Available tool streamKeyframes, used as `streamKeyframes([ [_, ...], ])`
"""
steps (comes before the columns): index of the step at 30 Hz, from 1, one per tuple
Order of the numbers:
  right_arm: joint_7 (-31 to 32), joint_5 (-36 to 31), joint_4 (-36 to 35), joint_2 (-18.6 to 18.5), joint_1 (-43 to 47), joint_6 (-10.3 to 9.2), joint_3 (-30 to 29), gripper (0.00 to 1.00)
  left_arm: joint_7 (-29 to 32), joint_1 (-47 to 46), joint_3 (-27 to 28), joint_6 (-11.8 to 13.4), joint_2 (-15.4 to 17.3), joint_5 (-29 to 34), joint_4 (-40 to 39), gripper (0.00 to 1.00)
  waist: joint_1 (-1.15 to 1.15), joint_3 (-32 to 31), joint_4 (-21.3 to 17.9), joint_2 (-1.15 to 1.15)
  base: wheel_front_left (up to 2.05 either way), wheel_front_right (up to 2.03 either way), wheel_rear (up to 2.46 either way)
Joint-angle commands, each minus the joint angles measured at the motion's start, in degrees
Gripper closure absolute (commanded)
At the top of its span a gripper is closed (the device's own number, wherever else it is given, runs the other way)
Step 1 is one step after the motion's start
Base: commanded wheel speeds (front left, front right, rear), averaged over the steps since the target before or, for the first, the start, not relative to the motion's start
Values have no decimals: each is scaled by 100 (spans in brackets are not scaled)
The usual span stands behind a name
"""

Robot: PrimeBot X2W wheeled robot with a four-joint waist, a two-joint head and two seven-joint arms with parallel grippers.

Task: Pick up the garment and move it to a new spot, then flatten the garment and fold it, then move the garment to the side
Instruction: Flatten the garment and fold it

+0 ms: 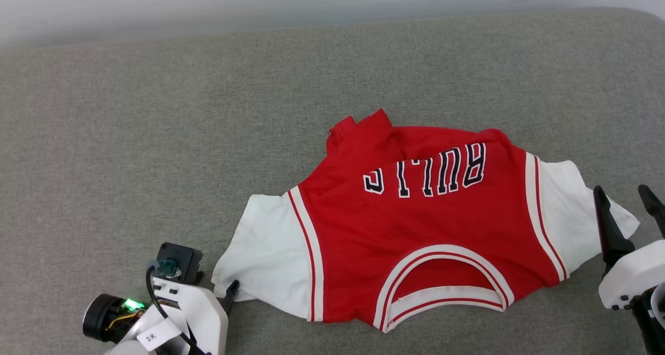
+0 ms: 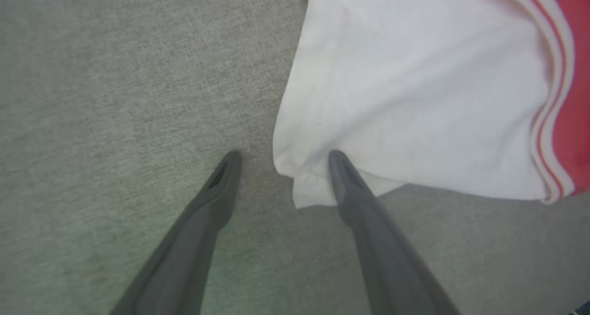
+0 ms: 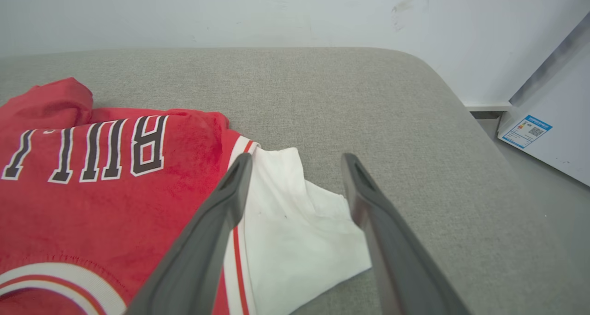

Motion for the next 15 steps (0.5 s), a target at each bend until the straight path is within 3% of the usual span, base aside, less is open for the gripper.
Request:
streamKeyframes([
  [1,-47,15,30,-34,-109,-6,17,0,265,65,-204,-115,63,38,264,0,0,59,-49,0,0,0,0],
  [2,-54,15,42,-48,-108,-6,16,0,323,88,-238,-133,48,11,323,5,0,69,-52,0,0,0,0],
  [3,-61,19,54,-62,-121,-6,14,0,402,119,-281,-153,37,-33,368,70,0,75,-51,0,0,0,0],
  [4,-61,19,54,-62,-121,-6,14,0,402,119,-281,-153,37,-33,368,70,0,75,-51,0,0,0,0],
  [5,-61,15,60,-81,-132,-6,13,0,468,156,-320,-181,24,-81,401,100,0,73,-44,0,0,0,0],
  [12,64,42,131,-241,-85,-6,58,0,-206,30,91,81,-32,-99,135,100,0,-111,113,0,0,0,0],
  [15,435,14,276,-498,104,-7,313,0,-432,66,270,126,-11,-204,-187,100,0,-279,207,0,0,0,0],
])
